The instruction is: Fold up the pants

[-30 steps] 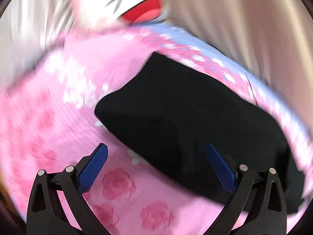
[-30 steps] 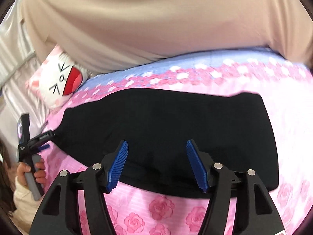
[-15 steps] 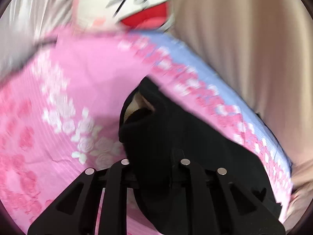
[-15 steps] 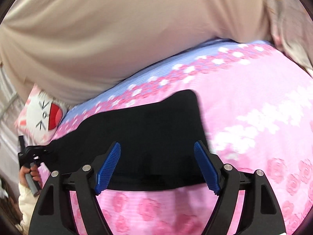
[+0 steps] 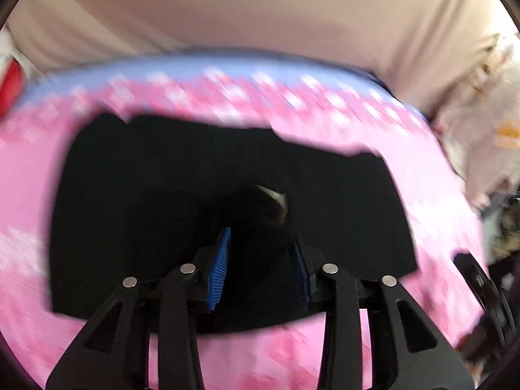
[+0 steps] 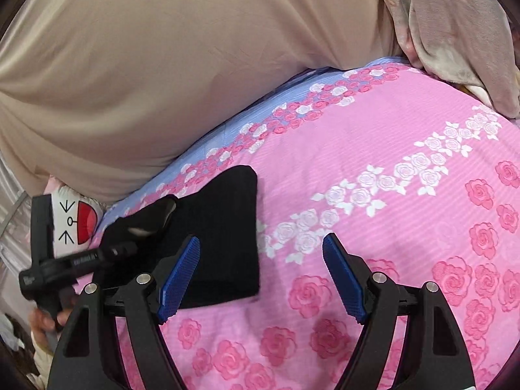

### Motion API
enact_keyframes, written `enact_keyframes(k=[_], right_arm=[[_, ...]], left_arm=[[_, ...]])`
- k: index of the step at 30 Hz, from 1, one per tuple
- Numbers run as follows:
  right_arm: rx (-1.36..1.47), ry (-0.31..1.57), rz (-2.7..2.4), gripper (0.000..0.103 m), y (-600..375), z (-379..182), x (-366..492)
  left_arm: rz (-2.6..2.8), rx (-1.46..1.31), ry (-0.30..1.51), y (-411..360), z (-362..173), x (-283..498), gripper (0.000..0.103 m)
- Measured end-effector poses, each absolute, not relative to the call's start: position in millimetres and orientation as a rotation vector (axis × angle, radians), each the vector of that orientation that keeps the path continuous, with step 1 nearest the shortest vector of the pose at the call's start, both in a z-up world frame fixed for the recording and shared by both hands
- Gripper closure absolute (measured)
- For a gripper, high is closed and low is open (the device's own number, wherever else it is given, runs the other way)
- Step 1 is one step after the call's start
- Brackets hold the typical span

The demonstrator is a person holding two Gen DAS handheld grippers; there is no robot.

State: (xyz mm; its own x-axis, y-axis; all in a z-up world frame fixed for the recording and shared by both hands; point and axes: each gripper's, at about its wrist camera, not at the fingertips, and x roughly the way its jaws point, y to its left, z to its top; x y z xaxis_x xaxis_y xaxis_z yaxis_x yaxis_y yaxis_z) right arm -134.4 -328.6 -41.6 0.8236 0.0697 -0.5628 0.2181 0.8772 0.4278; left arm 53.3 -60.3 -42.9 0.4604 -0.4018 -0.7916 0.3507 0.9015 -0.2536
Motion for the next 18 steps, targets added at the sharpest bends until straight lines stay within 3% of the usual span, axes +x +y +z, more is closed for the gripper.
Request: enact_keyframes(k=[1, 3, 9, 18], right_arm=[[0.492, 0.609, -0.075, 0.027, -328, -40, -134], [0.483, 0.616, -0.023, 0.026, -323, -37, -126], [0.53, 0.721, 0.266, 0.019, -274, -41, -56], [0.62, 0.919, 0.3, 0.018, -212, -79, 44]], left_arm=[[-0.463, -0.061, 0.972, -57, -39, 46, 0.053], [-0.436, -0.079, 0.875, -36, -18, 27, 0.011], [-0.113, -0.02, 0.622, 38, 34, -1, 0.005], [0.117, -0.134, 0.798, 142, -17, 24, 0.005]])
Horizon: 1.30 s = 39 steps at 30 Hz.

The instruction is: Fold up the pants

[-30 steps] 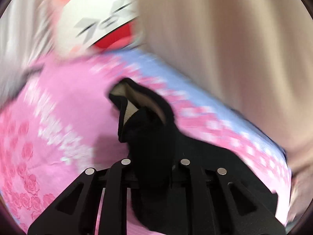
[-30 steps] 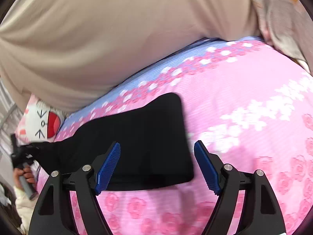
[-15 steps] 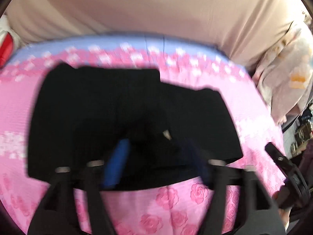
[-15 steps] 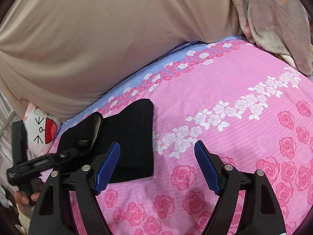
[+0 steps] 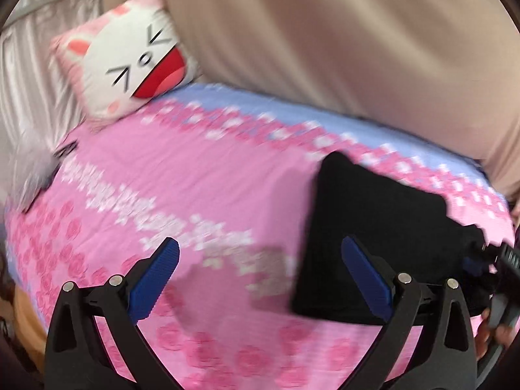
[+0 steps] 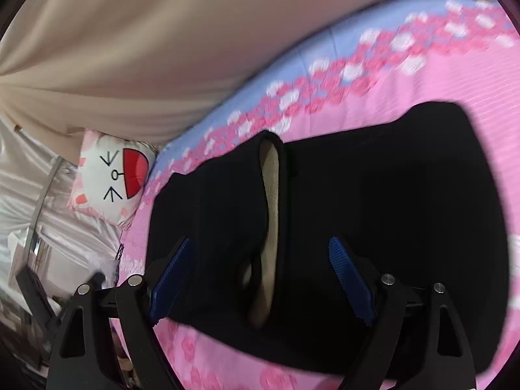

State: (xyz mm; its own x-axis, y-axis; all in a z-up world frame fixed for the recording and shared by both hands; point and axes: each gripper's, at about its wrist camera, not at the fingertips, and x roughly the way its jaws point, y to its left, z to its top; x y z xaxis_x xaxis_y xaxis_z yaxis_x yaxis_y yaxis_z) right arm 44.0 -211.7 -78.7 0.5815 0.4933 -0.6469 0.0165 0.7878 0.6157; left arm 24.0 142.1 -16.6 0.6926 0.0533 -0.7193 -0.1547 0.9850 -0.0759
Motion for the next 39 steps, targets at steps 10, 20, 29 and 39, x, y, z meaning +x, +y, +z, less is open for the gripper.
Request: enact_keyframes(k=[10, 20, 29, 39], right_arm=[[0.39, 0.687, 0.392, 0.098, -173, 30, 9], [0.571, 0.798, 0.085, 0.063, -276, -56, -21], [0.416, 0.856, 0.123, 0.066, -245, -77, 11], [0.314, 0.852, 0.011, 0.078, -279, -74, -14]], left_arm=[[0.089, -0.163, 0.824, 165, -32, 32, 0.005], [-0.055, -0.218, 0.952, 126, -64, 51, 0.005], [-0.099, -0.1, 0.902, 74, -56, 41, 0.005], [-0.107, -0.089, 0.886, 59, -53, 46, 0.005]])
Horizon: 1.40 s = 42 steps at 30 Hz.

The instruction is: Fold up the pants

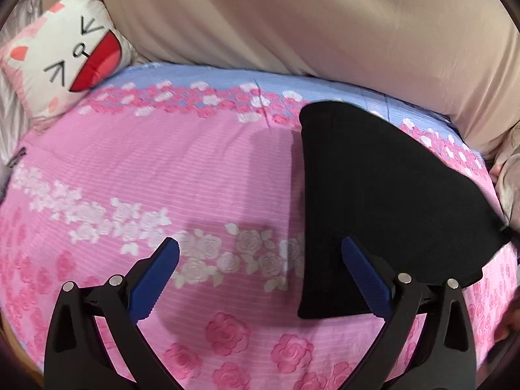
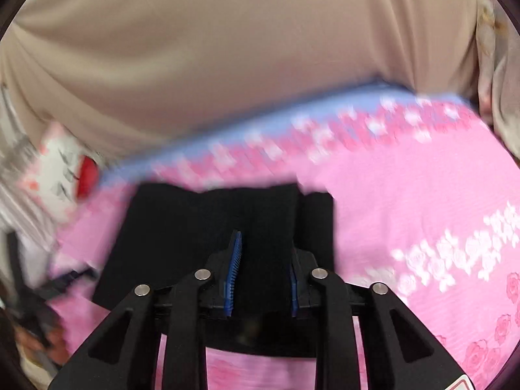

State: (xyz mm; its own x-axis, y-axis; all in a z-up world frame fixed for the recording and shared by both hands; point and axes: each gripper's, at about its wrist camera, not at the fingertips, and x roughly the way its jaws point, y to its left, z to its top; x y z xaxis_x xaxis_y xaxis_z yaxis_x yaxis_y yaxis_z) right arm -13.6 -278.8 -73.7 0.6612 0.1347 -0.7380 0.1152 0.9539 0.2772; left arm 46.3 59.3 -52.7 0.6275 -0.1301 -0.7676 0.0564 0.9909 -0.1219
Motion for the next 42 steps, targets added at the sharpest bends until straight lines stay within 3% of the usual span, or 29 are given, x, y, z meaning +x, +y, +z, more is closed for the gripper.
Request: enact_keyframes(k=[2, 4, 6, 11, 14, 15, 17, 18, 21, 25, 26, 29, 30, 32, 34, 35, 36, 37, 40, 42], right_arm=[[0.415, 0.781, 0.033, 0.076, -288, -76, -29], [0.442, 0.722, -0.005, 0.067, -296, -61, -47], [0.486, 0.664, -0.026, 0.031, -309, -55, -60], [0.632, 0.789, 0.042, 0.031, -332, -86, -54], [0.714, 0.79, 0.137, 0.031, -326, -113, -45], [0.683, 0.801, 0.129, 0.044, -319, -112, -43], [0.681, 0.819, 0.14, 0.064, -313, -107, -36], [0.663, 0.81, 0.159, 0.069, -310, -95, -39], [0.626, 0.758, 0.213, 0.074, -304, -56, -61], [0.546, 0.81, 0.22, 0.071, -296, -53, -105], [0.528, 0.869, 0.202, 0.062, -296, -73, -111], [0.614, 0.906, 0.1, 0.055, -313, -109, -132], [0.678, 0.845, 0.093, 0.061, -319, -100, -141], [0.546, 0.722, 0.056, 0.069, -308, -58, -146], [0.443, 0.669, 0.118, 0.069, -283, -25, -138], [0.408, 0.653, 0.174, 0.069, -267, -13, -130], [0.37, 0.64, 0.25, 0.069, -243, -1, -115], [0.334, 0.643, 0.311, 0.069, -221, 3, -101], [0.236, 0.73, 0.417, 0.07, -163, -18, -46], [0.128, 0.887, 0.317, 0.077, -150, -67, 5]], left_arm=[[-0.132, -0.12, 0.939, 54, -65, 56, 0.005], [-0.146, -0.16, 0.944, 57, -65, 56, 0.005], [-0.154, -0.186, 0.942, 62, -64, 56, 0.005], [-0.267, -0.33, 1.07, 59, -95, 73, 0.005], [-0.326, -0.323, 1.049, 47, -98, 77, 0.005], [-0.322, -0.3, 1.033, 43, -96, 77, 0.019], [-0.44, -0.368, 1.059, 38, -94, 79, 0.063], [-0.429, -0.381, 1.059, 41, -90, 80, 0.071], [-0.487, -0.395, 1.051, 51, -64, 69, 0.075], [-0.551, -0.342, 1.082, 67, -38, 18, 0.069], [-0.546, -0.331, 1.108, 69, -45, 8, 0.061], [-0.408, -0.232, 1.173, 77, -76, -11, 0.044], [-0.398, -0.253, 1.154, 86, -75, -15, 0.036], [-0.34, -0.281, 1.081, 101, -55, -25, 0.037], [-0.263, -0.215, 0.927, 105, -22, -33, 0.029], [-0.231, -0.179, 0.86, 103, -8, -36, 0.017], [-0.21, -0.158, 0.814, 101, 0, -37, 0.011], [-0.175, -0.131, 0.756, 95, 11, -38, 0.011], [-0.169, -0.097, 0.702, 75, 15, -28, 0.01], [-0.159, -0.056, 0.727, 59, -1, -12, 0.007]])
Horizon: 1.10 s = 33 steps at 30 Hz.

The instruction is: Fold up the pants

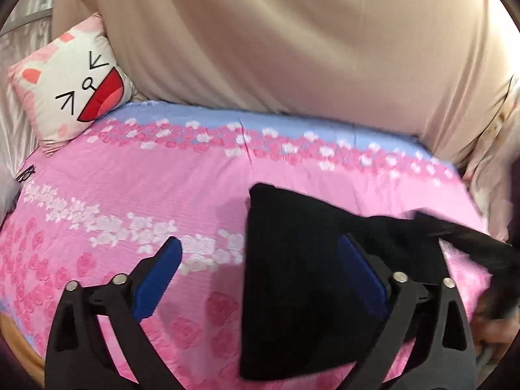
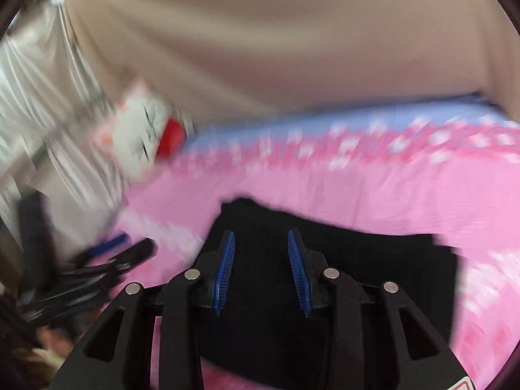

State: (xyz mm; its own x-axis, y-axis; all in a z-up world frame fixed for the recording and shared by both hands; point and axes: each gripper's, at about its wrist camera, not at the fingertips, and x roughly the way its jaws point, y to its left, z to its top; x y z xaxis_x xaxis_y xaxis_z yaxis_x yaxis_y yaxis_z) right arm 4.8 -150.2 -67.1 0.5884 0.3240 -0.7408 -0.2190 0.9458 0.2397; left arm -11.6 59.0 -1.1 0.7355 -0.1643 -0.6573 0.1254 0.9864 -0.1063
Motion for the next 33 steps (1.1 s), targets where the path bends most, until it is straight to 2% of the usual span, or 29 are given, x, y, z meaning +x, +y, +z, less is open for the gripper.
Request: enact_keyframes(k=[1, 3, 4, 5, 7, 8, 10, 12, 13, 14, 16, 18, 20, 21, 22, 23, 26, 30, 31, 32, 33], right_arm=[[0.118, 0.939, 0.227, 0.09, -159, -90, 25], [0.357, 0.927, 0.219, 0.101, -192, -89, 29], [0.377, 0.875, 0.209, 0.098, -196, -71, 20], [0.361, 0.826, 0.222, 0.089, -194, -60, 11], [0.277, 0.808, 0.284, 0.089, -177, -51, 1], [0.203, 0.866, 0.292, 0.09, -168, -66, 10], [0.174, 0.944, 0.187, 0.1, -175, -100, 25], [0.382, 0.917, 0.18, 0.103, -201, -93, 17], [0.389, 0.878, 0.178, 0.103, -201, -82, 9], [0.359, 0.806, 0.202, 0.09, -195, -64, -9], [0.288, 0.788, 0.259, 0.087, -180, -57, -37], [0.175, 0.862, 0.21, 0.076, -171, -80, -46], [0.174, 0.848, 0.176, 0.09, -183, -95, -49], [0.237, 0.853, 0.161, 0.09, -190, -90, -60], [0.253, 0.846, 0.145, 0.087, -193, -82, -72], [0.245, 0.813, 0.128, 0.079, -195, -72, -84], [0.191, 0.767, 0.076, 0.078, -207, -53, -121], [0.167, 0.786, 0.025, 0.075, -224, -58, -153], [0.153, 0.786, 0.02, 0.072, -227, -62, -161], [0.13, 0.783, 0.019, 0.062, -226, -65, -166], [0.102, 0.777, 0.019, 0.057, -225, -70, -169]], left_arm=[[-0.143, -0.026, 0.755, 53, -11, -6, 0.007], [-0.111, 0.026, 0.8, 44, -30, 4, 0.007], [-0.082, 0.049, 0.814, 45, -38, 7, 0.007], [-0.063, 0.059, 0.815, 47, -45, 6, 0.007], [-0.056, 0.051, 0.831, 53, -57, 7, 0.006], [-0.061, 0.037, 0.84, 54, -61, 9, 0.006], [-0.065, 0.026, 0.847, 51, -65, 11, 0.005], [-0.078, 0.032, 0.852, 48, -64, 12, 0.005], [-0.065, 0.045, 0.848, 47, -63, 11, 0.005], [-0.06, 0.054, 0.844, 48, -62, 9, 0.005], [-0.064, 0.049, 0.852, 49, -64, 7, 0.005], [-0.067, 0.03, 0.861, 50, -66, 7, 0.005], [-0.078, 0.017, 0.866, 50, -67, 7, 0.005], [-0.077, 0.018, 0.869, 49, -67, 8, 0.005], [-0.065, 0.027, 0.866, 48, -66, 6, 0.005], [-0.063, 0.036, 0.865, 47, -65, 5, 0.005], [-0.066, 0.054, 0.867, 45, -64, 1, 0.005], [-0.084, 0.046, 0.886, 44, -61, -8, 0.005], [-0.102, 0.032, 0.919, 45, -59, -12, 0.005], [-0.12, 0.02, 0.927, 46, -58, -16, 0.005], [-0.146, 0.003, 0.939, 48, -57, -22, 0.005]])
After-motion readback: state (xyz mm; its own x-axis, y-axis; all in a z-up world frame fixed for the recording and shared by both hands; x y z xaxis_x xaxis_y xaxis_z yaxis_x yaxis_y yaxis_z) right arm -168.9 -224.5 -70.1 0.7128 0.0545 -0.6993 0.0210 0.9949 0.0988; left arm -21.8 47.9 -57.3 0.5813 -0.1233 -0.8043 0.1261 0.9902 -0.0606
